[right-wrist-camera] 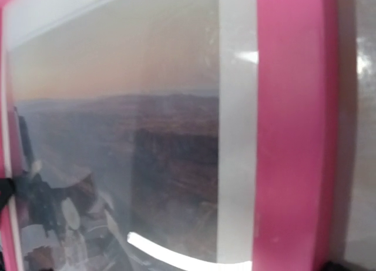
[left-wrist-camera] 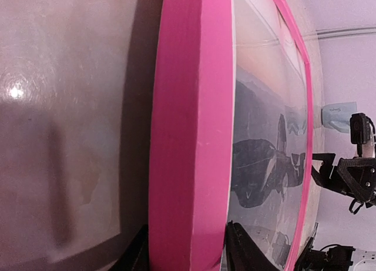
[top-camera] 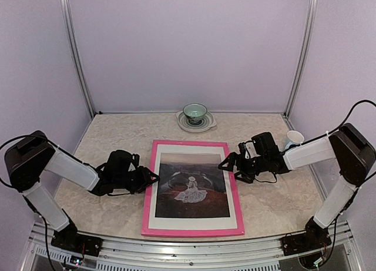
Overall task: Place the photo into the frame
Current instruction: Adjust the photo frame at the center of the board.
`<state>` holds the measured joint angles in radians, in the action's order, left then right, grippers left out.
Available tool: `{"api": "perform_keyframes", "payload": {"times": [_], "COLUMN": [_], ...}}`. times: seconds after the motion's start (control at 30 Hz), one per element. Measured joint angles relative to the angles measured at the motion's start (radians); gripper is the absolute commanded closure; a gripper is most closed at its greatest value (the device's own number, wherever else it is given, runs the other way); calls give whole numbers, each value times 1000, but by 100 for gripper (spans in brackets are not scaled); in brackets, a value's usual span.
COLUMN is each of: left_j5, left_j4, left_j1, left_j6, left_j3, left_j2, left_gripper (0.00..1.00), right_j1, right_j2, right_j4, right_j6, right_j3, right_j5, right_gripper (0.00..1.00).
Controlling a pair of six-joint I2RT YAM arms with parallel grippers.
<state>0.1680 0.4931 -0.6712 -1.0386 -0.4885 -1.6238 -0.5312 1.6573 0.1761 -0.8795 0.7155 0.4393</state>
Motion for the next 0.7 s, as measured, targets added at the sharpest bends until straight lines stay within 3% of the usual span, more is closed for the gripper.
{"api": "perform_keyframes", "payload": {"times": [0.27,0.7], "left_j5": [13,-1], "left_j4": [-6,-32], "left_j1": [-4,2], "left_j6": [28,85], "left_j3": [-17,-169], "left_j2": [-11,-123], "left_gripper": [37,24], "right_j1": [-1,11], "right_j2": [3,37], "right_j4": [-6,-85], "right_j6": [3,35], "right_j3": [8,85], "right_j5": [2,-88], "right_gripper": [1,1]}}
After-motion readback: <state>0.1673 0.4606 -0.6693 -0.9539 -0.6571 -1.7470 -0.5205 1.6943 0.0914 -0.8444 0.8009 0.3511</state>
